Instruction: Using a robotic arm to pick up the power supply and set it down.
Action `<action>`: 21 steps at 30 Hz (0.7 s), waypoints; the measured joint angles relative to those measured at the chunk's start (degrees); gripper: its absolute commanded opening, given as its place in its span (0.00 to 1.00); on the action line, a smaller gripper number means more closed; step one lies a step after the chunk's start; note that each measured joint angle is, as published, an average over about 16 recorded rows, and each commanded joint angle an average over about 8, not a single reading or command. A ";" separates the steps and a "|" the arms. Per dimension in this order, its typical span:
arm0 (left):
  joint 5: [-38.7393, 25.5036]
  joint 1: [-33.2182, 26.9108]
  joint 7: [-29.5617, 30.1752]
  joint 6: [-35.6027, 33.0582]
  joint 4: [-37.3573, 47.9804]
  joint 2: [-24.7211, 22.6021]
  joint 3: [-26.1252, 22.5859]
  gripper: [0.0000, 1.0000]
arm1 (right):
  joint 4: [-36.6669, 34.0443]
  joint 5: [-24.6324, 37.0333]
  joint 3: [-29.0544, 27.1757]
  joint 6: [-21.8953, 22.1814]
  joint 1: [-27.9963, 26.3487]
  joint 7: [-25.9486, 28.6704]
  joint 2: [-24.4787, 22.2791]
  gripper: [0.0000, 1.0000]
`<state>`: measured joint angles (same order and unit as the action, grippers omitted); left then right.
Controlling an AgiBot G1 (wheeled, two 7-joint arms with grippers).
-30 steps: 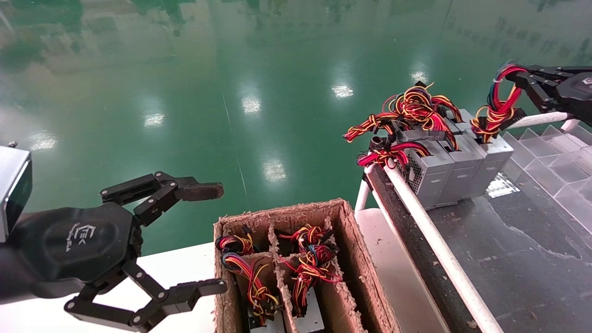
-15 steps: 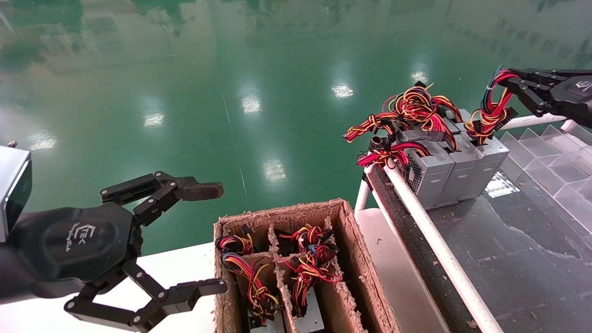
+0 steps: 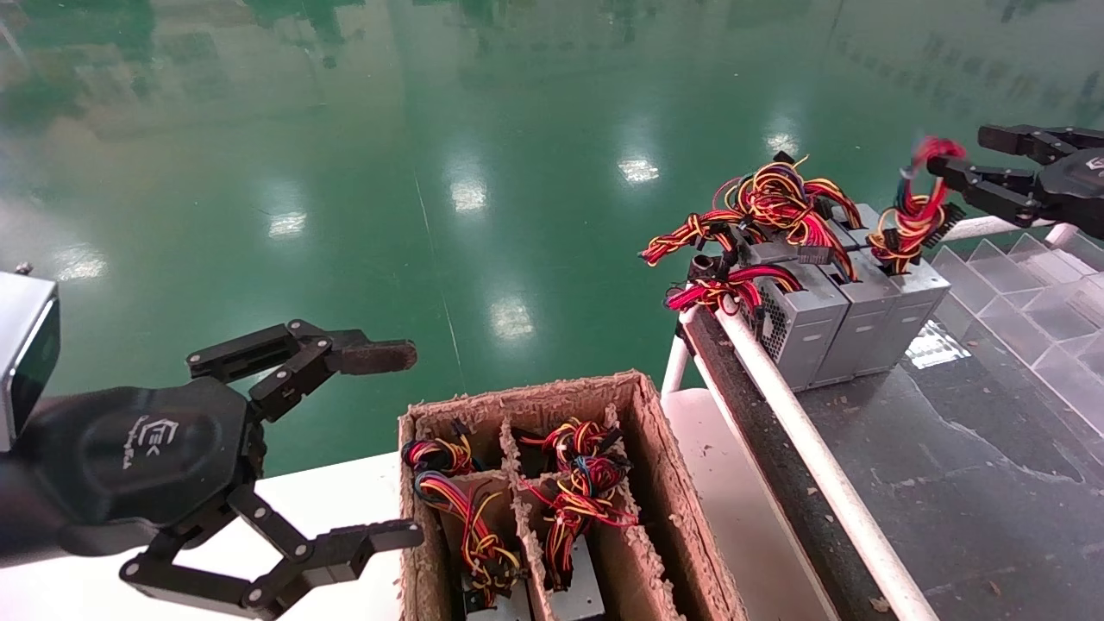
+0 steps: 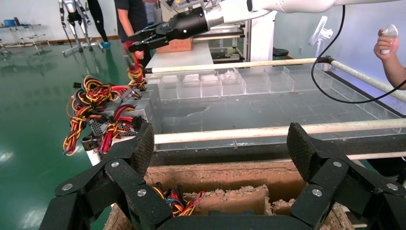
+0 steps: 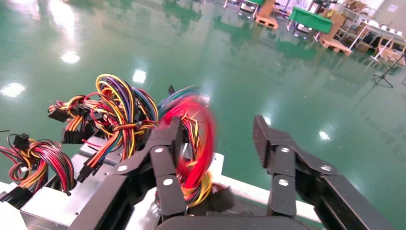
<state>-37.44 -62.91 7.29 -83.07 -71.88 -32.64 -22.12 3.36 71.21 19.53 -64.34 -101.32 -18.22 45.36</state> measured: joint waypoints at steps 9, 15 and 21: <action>0.00 0.00 0.00 0.00 0.00 0.00 0.00 1.00 | -1.16 -0.81 -0.55 -2.28 -1.09 0.57 -0.74 1.00; 0.00 0.00 0.00 0.01 0.01 0.00 0.00 1.00 | -0.51 -3.03 -1.86 -5.31 -1.04 1.60 -1.55 1.00; 0.00 0.01 -0.01 0.01 0.02 0.00 0.00 1.00 | 2.98 -5.91 -3.01 -8.00 0.94 3.34 -2.40 1.00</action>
<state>-37.43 -62.90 7.29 -83.06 -71.86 -32.64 -22.12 6.34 65.31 16.53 -72.34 -100.38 -14.88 42.96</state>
